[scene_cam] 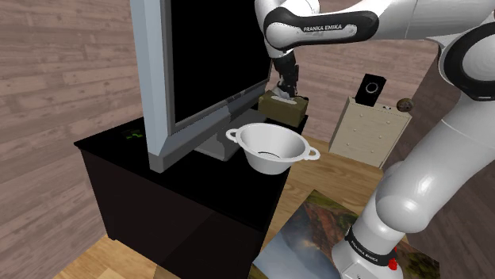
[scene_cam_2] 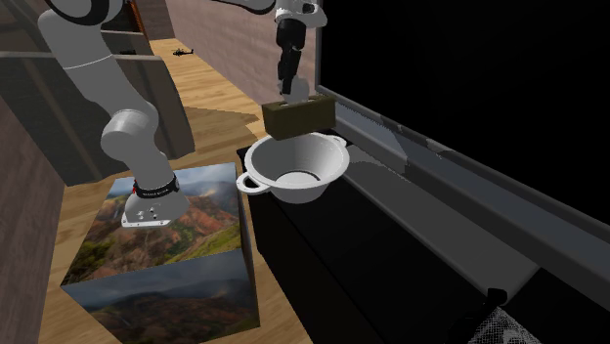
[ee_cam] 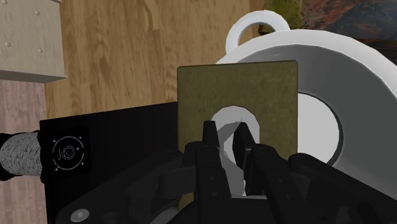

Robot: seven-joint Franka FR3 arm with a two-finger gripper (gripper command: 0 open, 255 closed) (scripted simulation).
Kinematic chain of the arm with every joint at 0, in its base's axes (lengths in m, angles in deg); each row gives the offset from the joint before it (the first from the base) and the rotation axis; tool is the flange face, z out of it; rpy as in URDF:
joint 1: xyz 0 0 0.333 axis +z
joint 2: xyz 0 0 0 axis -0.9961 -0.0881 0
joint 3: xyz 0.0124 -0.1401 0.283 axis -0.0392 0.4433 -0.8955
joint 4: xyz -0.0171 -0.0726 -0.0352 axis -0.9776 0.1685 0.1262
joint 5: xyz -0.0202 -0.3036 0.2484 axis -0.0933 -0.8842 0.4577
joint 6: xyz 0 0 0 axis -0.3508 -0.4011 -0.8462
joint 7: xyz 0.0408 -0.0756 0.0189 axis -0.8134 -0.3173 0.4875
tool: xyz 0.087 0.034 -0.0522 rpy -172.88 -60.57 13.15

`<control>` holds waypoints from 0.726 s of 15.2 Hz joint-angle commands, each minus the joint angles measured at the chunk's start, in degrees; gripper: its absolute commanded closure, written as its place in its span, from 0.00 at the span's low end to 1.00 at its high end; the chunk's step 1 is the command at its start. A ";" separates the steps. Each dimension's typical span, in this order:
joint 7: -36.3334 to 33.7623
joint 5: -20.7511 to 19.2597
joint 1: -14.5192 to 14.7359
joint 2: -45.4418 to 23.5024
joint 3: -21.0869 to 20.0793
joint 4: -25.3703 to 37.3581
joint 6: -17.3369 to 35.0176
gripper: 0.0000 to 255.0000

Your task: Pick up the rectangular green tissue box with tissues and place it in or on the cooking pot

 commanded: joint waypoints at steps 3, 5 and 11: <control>-1.35 0.15 0.00 0.31 0.13 -3.27 2.66 1.00; -1.99 0.19 -0.02 0.36 0.22 -4.80 4.00 1.00; -3.89 0.19 -0.08 0.22 0.45 -9.07 8.00 1.00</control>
